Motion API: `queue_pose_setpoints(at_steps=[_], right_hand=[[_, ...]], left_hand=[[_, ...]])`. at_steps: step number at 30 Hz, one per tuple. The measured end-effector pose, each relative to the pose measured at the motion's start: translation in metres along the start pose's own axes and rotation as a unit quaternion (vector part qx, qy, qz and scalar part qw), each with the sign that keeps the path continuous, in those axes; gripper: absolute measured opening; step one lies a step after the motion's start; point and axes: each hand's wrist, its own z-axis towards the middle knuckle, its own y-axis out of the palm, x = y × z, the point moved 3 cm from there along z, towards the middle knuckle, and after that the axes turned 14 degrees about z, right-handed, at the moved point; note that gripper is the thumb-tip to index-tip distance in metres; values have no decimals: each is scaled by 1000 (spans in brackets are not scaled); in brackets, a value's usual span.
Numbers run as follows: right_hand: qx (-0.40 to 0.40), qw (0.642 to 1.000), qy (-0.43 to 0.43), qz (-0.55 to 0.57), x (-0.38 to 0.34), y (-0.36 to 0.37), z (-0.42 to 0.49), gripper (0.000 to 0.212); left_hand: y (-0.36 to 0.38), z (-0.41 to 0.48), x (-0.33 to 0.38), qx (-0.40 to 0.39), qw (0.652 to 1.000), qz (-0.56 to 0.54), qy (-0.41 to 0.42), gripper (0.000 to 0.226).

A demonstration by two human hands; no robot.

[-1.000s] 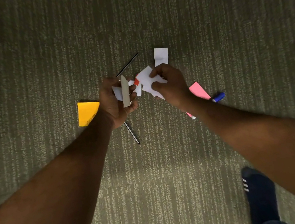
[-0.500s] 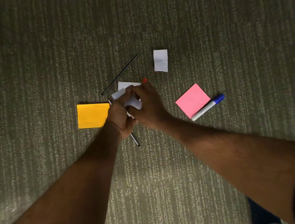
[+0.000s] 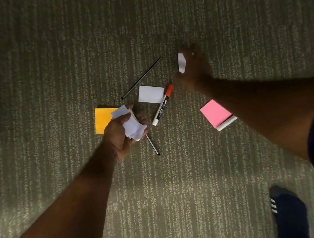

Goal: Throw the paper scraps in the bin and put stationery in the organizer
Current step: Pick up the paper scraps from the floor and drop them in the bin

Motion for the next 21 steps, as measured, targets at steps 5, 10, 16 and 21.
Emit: queue_pose_setpoints(at_steps=[5,10,16,21], right_hand=[[-34,999,7,-32,1,17,10,57],[-9,998,-50,-44,-7,11,4,31],[11,989,-67,130,-13,6,-8,21],[-80,978,-144,131,-50,27,-30,22]], left_hand=[[-14,0,5,13,1000,13,-8,39],[-11,0,11,24,1000,0,-11,26],[-3,-4,13,14,1000,1,-6,24],[0,-7,17,4,1000,5,2,25]])
